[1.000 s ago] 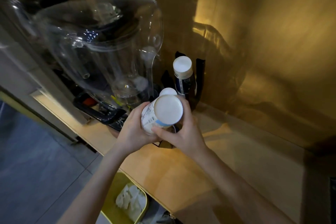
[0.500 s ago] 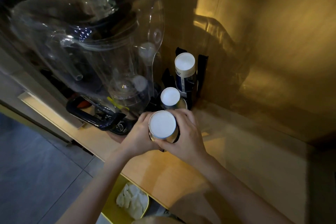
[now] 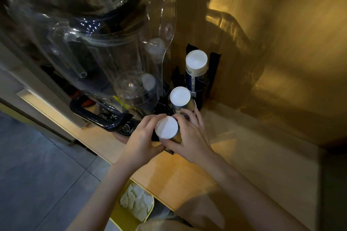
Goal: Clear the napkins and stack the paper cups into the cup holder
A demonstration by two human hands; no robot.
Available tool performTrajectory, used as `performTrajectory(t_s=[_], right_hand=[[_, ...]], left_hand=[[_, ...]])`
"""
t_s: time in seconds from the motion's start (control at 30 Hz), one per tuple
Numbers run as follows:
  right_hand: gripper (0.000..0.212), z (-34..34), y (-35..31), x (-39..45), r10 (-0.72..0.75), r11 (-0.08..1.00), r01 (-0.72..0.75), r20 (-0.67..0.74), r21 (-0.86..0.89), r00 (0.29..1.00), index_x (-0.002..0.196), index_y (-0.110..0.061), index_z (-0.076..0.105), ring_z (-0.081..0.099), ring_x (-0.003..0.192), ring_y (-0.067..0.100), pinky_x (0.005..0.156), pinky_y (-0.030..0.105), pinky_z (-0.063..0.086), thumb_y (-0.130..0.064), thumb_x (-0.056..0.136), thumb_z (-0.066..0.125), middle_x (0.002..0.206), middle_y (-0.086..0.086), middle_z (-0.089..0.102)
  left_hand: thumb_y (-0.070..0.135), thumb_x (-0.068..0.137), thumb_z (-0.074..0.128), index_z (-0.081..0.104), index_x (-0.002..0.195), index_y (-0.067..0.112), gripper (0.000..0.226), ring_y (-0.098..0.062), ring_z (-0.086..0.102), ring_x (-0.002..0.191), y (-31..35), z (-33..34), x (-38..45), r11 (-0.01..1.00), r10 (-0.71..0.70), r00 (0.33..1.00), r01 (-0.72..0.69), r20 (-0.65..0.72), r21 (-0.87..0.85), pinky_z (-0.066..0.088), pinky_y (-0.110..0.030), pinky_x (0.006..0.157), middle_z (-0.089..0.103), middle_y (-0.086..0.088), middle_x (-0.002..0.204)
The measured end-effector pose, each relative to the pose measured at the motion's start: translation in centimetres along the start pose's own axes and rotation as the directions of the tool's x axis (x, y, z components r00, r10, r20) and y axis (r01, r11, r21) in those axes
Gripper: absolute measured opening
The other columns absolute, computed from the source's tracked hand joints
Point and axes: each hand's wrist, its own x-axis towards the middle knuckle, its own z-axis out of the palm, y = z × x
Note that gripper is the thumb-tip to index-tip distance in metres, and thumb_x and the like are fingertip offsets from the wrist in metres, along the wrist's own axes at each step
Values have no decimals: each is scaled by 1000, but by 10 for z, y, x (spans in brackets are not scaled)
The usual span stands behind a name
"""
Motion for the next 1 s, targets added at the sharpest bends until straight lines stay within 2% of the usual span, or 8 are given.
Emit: performTrajectory(t_s=[0.17, 0.3, 0.47, 0.63, 0.73, 0.83, 0.93, 1.0], right_hand=[[58, 14, 1, 4, -17, 965, 12, -16, -261, 1000, 100, -14, 63, 46, 111, 23, 109, 42, 18, -60, 64, 55, 99, 3, 67], [60, 11, -7, 7, 48, 925, -24, 53, -379, 997, 102, -10, 66, 44, 118, 27, 111, 47, 7, -51, 58, 71, 99, 8, 70], [54, 12, -21, 12, 180, 897, -146, 44, -418, 983, 81, -12, 63, 63, 100, 25, 106, 49, 16, -43, 42, 84, 71, 2, 70], [45, 6, -16, 9, 109, 923, -52, 131, -382, 985, 103, -9, 65, 43, 128, 28, 112, 48, -4, -43, 72, 68, 110, 8, 68], [35, -10, -10, 7, 25, 985, -9, 90, -175, 996, 110, -12, 63, 34, 135, 22, 116, 44, -3, -34, 85, 53, 125, 5, 61], [19, -45, -4, 3, 47, 983, -29, -97, 180, 994, 96, -14, 69, 48, 118, 14, 108, 33, 31, -20, 84, 55, 106, -1, 69], [12, -102, -4, 6, 263, 803, -140, -134, 579, 956, 92, -20, 67, 61, 90, 5, 80, 17, 46, -13, 85, 61, 87, -14, 67], [14, -152, -6, 6, 388, 631, -39, -271, 775, 881, 87, -23, 65, 66, 75, 7, 70, 18, 51, -10, 84, 61, 74, -7, 72]], left_hand=[[11, 68, 74, 55, 123, 8, 58, -28, 53, 120, -2, 4, -1, 988, -126, 986, 114, 111, 109, 48, -35, 94, 50, -11, 135], [7, 71, 62, 58, 116, 4, 45, -29, 51, 124, 1, 7, 2, 979, -185, 953, 155, 240, 135, 47, -36, 96, 44, -11, 142], [4, 74, 54, 62, 96, -2, 24, -34, 57, 105, 7, 11, 13, 956, -235, 931, 170, 280, 238, 48, -40, 86, 50, -15, 124], [12, 78, 55, 66, 93, -1, 22, -30, 58, 100, 5, 8, 21, 952, -212, 928, 126, 307, 278, 48, -41, 86, 56, -14, 111], [20, 80, 56, 65, 102, 5, 28, -28, 58, 98, 11, -2, 29, 930, -258, 904, 137, 341, 341, 49, -41, 85, 58, -11, 108], [26, 82, 58, 61, 113, 13, 34, -24, 56, 107, 25, -19, 46, 929, -212, 931, 97, 298, 358, 48, -39, 91, 59, -7, 118], [22, 83, 60, 62, 114, 14, 32, -19, 61, 104, 59, -43, 73, 973, -151, 953, 96, 264, 212, 48, -30, 90, 66, -8, 115], [21, 83, 61, 66, 109, 13, 27, -14, 62, 96, 85, -59, 94, 987, -103, 967, 71, 232, 142, 45, -21, 82, 70, -7, 108]])
